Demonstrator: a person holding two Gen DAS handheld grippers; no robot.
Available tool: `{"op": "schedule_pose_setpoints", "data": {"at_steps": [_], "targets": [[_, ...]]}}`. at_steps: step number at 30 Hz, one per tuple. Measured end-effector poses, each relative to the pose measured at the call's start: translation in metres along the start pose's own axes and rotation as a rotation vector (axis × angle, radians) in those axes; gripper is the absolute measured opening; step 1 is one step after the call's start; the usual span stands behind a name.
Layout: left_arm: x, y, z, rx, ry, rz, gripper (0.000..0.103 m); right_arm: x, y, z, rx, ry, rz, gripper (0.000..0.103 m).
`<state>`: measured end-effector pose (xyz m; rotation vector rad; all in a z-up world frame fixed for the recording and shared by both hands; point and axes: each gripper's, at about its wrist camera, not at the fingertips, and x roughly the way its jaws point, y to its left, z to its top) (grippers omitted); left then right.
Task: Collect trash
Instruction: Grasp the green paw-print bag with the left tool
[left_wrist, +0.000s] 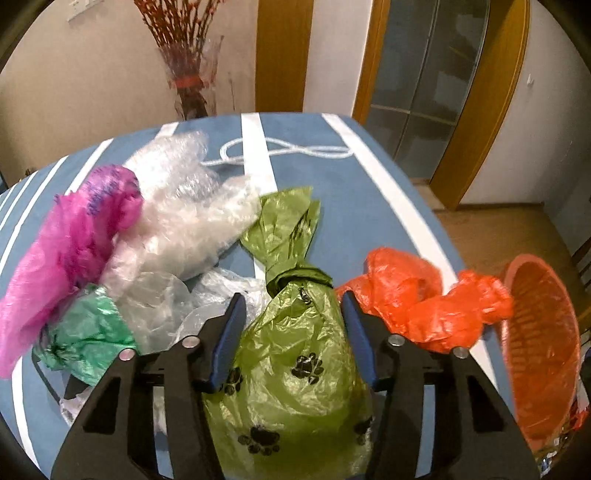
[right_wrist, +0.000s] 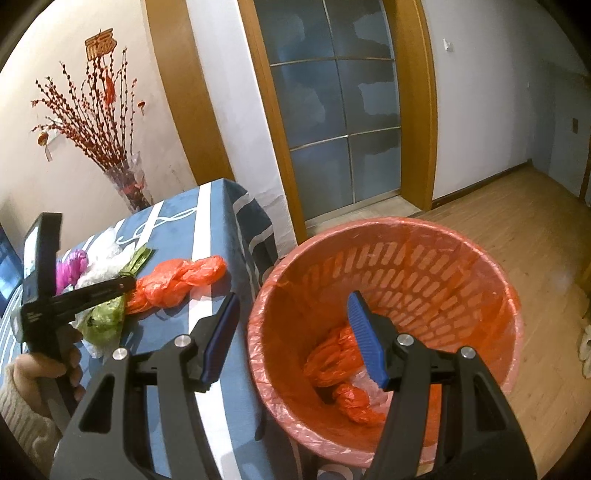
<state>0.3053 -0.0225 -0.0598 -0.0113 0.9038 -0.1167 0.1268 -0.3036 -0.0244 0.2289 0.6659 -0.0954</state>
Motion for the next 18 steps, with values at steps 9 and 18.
{"op": "schedule_pose_setpoints", "data": {"at_steps": [9,18], "targets": [[-0.021,0.009,-0.002,-0.028,-0.066,-0.057,0.021,0.004,0.014,0.000,-0.029,0.015,0.023,0.060],[-0.059,0.021,0.005,-0.054,-0.146,-0.128,0.021,0.008,0.051,0.002,-0.093,0.019,0.070,0.060]]}}
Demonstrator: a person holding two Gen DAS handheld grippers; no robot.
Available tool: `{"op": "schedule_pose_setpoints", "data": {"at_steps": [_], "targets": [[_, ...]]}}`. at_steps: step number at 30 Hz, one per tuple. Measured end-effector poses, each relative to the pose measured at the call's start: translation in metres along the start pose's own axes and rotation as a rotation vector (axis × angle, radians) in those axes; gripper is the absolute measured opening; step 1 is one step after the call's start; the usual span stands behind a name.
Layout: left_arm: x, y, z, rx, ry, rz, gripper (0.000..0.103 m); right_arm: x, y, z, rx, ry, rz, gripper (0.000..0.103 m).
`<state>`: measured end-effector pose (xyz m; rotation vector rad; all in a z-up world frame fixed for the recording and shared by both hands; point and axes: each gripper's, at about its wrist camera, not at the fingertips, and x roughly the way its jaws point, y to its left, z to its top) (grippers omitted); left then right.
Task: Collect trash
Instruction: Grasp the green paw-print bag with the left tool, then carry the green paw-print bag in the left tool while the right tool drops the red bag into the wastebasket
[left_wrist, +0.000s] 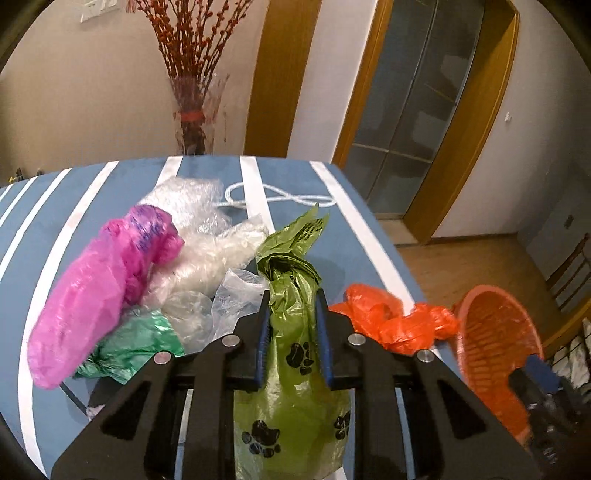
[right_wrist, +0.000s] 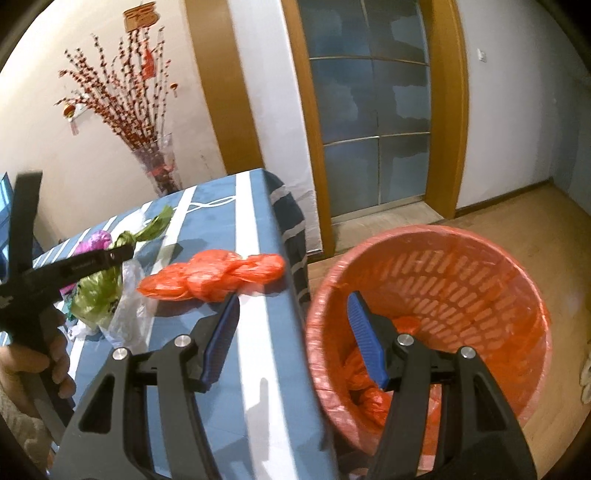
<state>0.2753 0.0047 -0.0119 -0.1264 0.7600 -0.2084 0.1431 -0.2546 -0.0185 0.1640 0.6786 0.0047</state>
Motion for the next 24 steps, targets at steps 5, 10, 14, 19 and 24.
{"op": "schedule_pose_setpoints", "data": {"at_steps": [5,10,14,19,24], "targets": [[-0.014,0.004,0.008,-0.003,-0.033,-0.018,0.020,0.006,0.013,0.002,-0.017,0.009,0.015,0.060],[-0.022,0.012,0.014,-0.013,-0.044,-0.021,0.020,0.013,0.024,0.006,-0.023,0.015,0.033,0.060],[-0.021,0.018,0.012,-0.019,-0.031,-0.002,0.020,0.019,0.032,0.008,-0.035,0.021,0.042,0.060],[-0.019,0.032,0.013,-0.038,-0.021,0.021,0.020,0.027,0.039,0.008,-0.042,0.036,0.048,0.060],[-0.025,0.047,0.013,-0.044,-0.030,0.046,0.020,0.035,0.044,0.009,-0.043,0.050,0.055,0.060]]}}
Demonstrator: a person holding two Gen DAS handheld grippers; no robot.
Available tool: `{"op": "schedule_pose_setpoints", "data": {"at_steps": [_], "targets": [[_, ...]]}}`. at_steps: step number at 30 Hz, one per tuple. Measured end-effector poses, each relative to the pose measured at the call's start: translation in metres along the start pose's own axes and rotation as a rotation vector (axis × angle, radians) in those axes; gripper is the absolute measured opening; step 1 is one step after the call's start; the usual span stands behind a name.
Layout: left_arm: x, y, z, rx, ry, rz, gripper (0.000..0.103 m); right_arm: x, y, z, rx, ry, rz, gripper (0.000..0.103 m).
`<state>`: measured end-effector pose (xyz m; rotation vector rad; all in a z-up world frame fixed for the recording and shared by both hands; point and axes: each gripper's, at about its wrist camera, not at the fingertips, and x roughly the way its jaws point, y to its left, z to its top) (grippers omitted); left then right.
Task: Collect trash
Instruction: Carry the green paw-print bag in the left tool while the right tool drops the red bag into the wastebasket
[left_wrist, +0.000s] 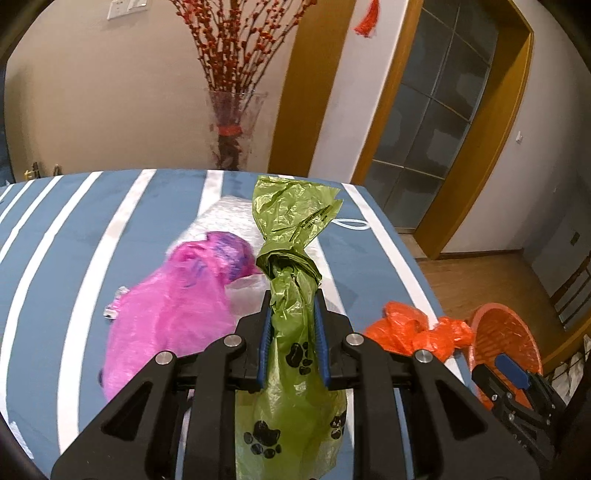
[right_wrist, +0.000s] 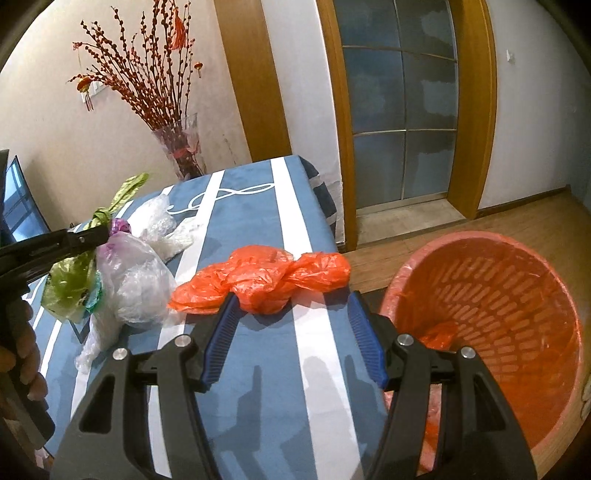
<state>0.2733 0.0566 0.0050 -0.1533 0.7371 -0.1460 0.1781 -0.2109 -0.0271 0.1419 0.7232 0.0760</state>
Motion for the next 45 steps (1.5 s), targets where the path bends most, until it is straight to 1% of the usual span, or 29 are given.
{"op": "schedule_pose_setpoints", "data": {"at_steps": [7,13,16,19,20,22,23,24,28,30,32,37,45], "targets": [[-0.001,0.020,-0.001,-0.018,0.002,0.030,0.020,0.015,0.010,0.010,-0.002,0.017,0.016,0.060],[-0.012,0.029,0.002,-0.032,-0.024,0.023,0.020,0.036,0.019,0.021,-0.001,0.055,0.024,0.060],[-0.014,0.032,0.004,-0.028,-0.028,0.036,0.020,0.047,0.024,0.024,-0.009,0.075,0.020,0.060],[-0.014,0.038,0.003,-0.037,-0.029,0.052,0.023,0.059,0.028,0.023,-0.022,0.110,0.008,0.059],[-0.014,0.039,0.003,-0.039,-0.028,0.054,0.023,0.064,0.029,0.023,-0.028,0.130,0.001,0.058],[-0.015,0.042,0.002,-0.043,-0.025,0.061,0.023,0.072,0.031,0.020,-0.040,0.156,-0.011,0.046],[-0.015,0.044,0.001,-0.043,-0.025,0.062,0.023,0.075,0.033,0.018,-0.050,0.166,-0.017,0.044],[-0.015,0.046,0.001,-0.044,-0.024,0.064,0.022,0.076,0.034,0.017,-0.058,0.165,-0.018,0.039],[-0.017,0.053,0.000,-0.057,-0.028,0.062,0.019,0.070,0.039,0.014,-0.088,0.151,-0.014,0.028],[-0.020,0.055,0.001,-0.064,-0.035,0.055,0.015,0.063,0.038,0.014,-0.075,0.143,0.003,0.026],[-0.025,0.057,0.002,-0.068,-0.045,0.052,0.012,0.052,0.037,0.014,-0.073,0.119,0.009,0.026],[-0.036,0.050,0.002,-0.059,-0.066,0.032,0.011,0.024,0.034,0.017,-0.073,0.065,0.023,0.025],[-0.053,0.021,-0.001,-0.029,-0.089,-0.023,0.011,-0.025,0.011,0.019,-0.023,-0.005,0.031,0.024]]}}
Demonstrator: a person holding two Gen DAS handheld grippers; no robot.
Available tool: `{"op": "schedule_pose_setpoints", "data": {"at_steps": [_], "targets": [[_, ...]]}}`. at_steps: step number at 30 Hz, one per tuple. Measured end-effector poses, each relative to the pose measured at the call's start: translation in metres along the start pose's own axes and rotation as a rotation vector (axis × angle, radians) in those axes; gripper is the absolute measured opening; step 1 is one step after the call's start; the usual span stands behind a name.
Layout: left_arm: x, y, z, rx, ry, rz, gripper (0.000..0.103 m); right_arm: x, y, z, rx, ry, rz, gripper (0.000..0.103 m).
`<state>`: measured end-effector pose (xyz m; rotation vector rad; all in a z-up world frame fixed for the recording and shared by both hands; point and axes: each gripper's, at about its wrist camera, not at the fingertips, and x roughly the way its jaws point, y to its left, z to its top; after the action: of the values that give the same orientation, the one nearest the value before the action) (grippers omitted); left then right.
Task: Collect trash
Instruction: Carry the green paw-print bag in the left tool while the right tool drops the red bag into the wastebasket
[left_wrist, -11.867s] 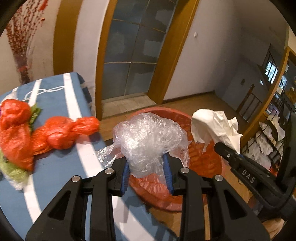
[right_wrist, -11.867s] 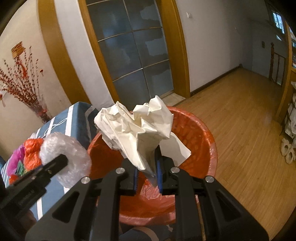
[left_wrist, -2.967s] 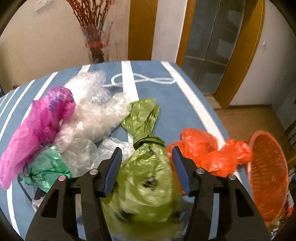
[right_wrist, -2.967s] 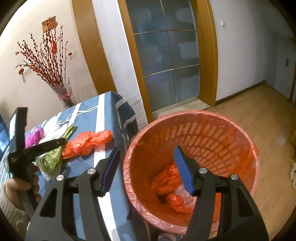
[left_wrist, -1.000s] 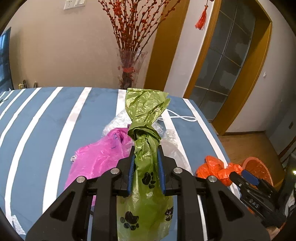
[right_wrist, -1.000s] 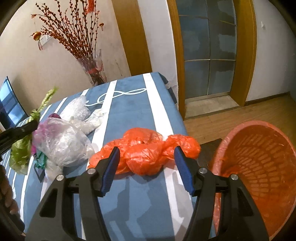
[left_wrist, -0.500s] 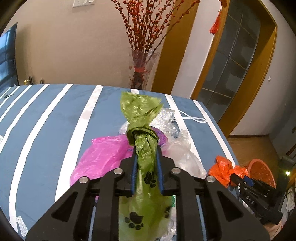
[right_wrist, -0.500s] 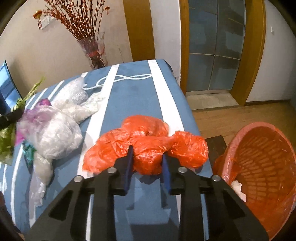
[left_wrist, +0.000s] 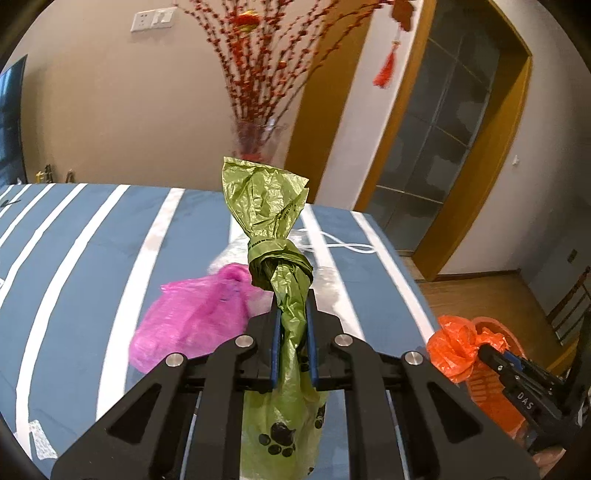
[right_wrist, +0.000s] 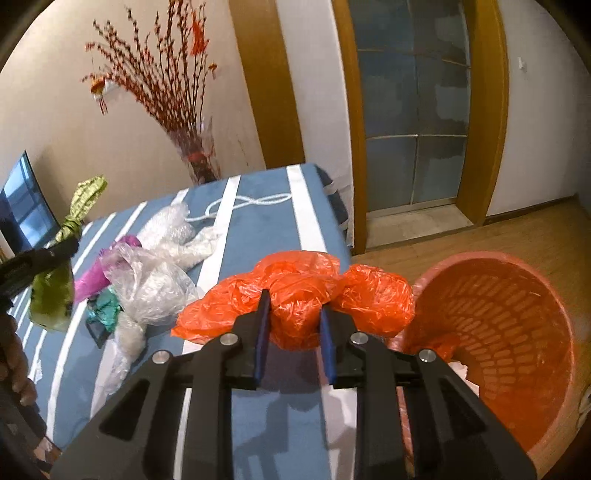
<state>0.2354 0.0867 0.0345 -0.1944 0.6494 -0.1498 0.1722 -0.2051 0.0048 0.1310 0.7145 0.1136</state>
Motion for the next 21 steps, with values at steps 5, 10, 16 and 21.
{"op": "schedule_pose_setpoints", "data": {"at_steps": [5,10,16,21], "targets": [[-0.007,-0.033,-0.006,0.041,-0.001,-0.059,0.011,-0.032,-0.016,-0.001,0.018,-0.053,-0.018,0.024],[-0.008,-0.073,-0.015,0.079,0.010,-0.135,0.011,-0.061,-0.037,-0.003,0.038,-0.108,-0.072,0.024],[-0.005,-0.120,-0.026,0.119,0.034,-0.236,0.011,-0.090,-0.066,-0.006,0.069,-0.158,-0.139,0.024],[0.000,-0.156,-0.037,0.146,0.058,-0.302,0.011,-0.106,-0.090,-0.011,0.101,-0.183,-0.191,0.024]]}}
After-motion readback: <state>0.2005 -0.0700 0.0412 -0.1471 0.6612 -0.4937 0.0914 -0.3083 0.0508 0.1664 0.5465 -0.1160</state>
